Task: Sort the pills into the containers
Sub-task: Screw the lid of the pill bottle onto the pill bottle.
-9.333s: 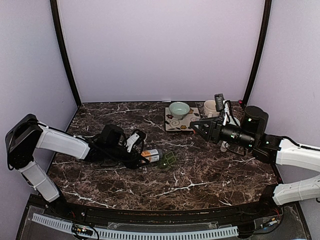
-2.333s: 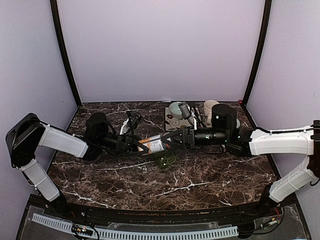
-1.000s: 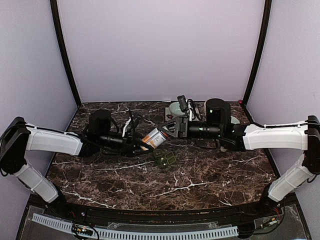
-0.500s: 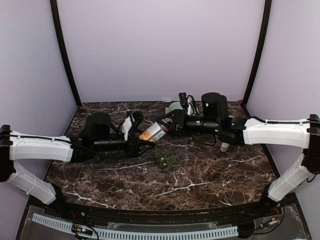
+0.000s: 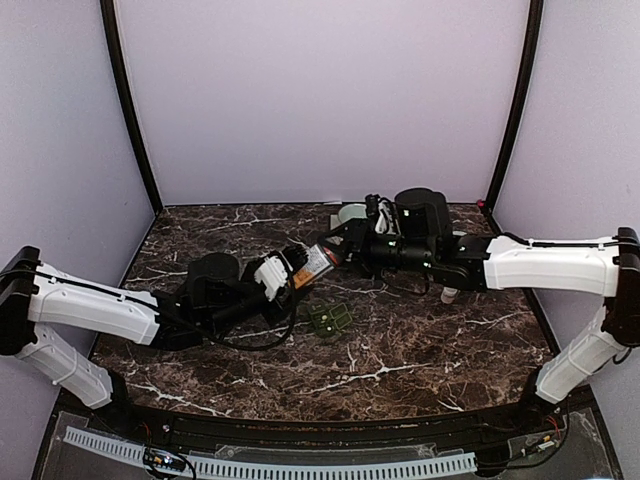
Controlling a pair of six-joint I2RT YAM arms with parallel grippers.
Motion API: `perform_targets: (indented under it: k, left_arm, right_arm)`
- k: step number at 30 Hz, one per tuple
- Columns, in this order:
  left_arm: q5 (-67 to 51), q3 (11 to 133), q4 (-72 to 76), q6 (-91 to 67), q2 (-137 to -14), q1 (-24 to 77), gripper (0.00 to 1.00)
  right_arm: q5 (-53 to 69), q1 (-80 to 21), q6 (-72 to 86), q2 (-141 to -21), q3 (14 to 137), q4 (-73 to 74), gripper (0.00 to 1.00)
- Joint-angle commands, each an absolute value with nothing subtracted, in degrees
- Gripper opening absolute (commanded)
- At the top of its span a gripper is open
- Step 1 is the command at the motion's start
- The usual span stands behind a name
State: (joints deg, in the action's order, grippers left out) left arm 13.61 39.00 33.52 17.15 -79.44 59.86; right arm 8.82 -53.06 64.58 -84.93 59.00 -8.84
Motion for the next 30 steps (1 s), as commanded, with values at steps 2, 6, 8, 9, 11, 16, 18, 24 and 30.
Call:
perform_targets:
  k: [2, 6, 8, 9, 11, 16, 18, 24, 30]
  left_arm:
    - [22.36, 42.31, 59.47, 23.81, -78.79, 61.25, 0.00]
    - [22.10, 41.62, 60.33, 23.85, -77.97, 61.26, 0.00]
    - [21.82, 40.83, 60.61, 23.37, -77.42, 61.26, 0.00]
    - [21.61, 40.48, 60.72, 22.96, -77.17, 61.26, 0.00]
    - [21.33, 39.98, 60.53, 22.40, -76.71, 61.20, 0.00]
    - [20.80, 39.42, 58.92, 20.44, -75.59, 60.73, 0.00]
    - [20.49, 39.29, 58.08, 19.12, -75.06, 60.20, 0.00]
    - [19.13, 39.09, 55.51, 15.99, -73.89, 58.71, 0.00]
    - [17.40, 39.41, 52.47, 14.37, -73.46, 57.87, 0.00]
  right_arm:
    - [8.95, -58.08, 66.53, -88.85, 61.46, 3.66, 0.02]
    - [7.27, -58.27, 65.17, -88.41, 61.52, 3.75, 0.14]
    - [6.49, -58.26, 64.53, -87.77, 60.63, 2.84, 0.20]
    - [6.02, -58.33, 64.06, -87.33, 60.19, 2.37, 0.23]
    - [4.89, -58.36, 62.77, -86.21, 60.00, 2.23, 0.30]
    - [2.47, -58.49, 59.96, -83.48, 59.27, 2.09, 0.48]
    - [1.75, -58.53, 59.16, -82.49, 58.79, 1.93, 0.52]
    - [0.58, -58.69, 57.16, -79.65, 57.43, 0.82, 0.69]
    - [-0.28, -59.02, 54.64, -78.15, 56.98, -0.22, 0.73]
